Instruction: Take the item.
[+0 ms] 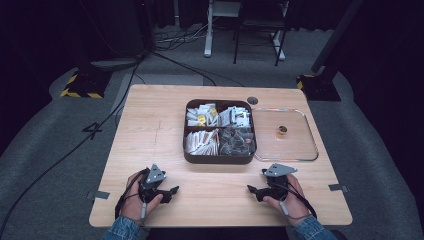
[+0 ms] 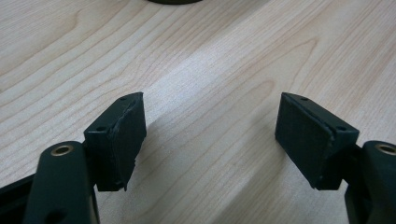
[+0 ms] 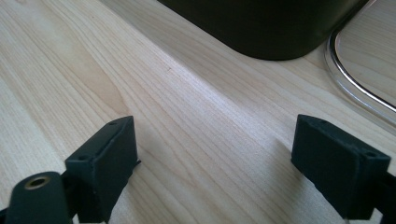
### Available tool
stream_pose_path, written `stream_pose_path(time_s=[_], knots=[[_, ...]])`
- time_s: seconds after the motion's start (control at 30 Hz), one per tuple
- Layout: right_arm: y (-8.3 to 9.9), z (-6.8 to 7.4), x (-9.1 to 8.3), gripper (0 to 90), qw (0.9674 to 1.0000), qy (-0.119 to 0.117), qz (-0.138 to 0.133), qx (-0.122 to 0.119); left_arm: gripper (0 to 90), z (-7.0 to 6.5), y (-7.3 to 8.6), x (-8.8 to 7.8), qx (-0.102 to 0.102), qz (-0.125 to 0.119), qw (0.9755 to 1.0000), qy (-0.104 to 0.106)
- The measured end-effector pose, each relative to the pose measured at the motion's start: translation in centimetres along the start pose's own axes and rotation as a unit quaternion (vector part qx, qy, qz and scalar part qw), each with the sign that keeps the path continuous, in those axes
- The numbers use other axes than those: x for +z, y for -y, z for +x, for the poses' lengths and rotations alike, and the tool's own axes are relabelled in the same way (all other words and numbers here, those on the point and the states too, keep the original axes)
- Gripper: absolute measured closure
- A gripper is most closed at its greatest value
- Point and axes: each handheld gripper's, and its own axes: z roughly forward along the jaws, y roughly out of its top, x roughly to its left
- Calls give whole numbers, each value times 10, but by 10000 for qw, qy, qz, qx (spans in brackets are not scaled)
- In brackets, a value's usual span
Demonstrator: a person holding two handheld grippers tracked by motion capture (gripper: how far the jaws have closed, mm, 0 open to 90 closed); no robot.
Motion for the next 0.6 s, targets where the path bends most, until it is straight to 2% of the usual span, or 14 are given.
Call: stream_pose_path(time_s=[0.6], knots=[[0, 1, 0, 144, 10000, 28, -5, 26, 250, 1, 0, 0, 26, 10, 10000, 5]])
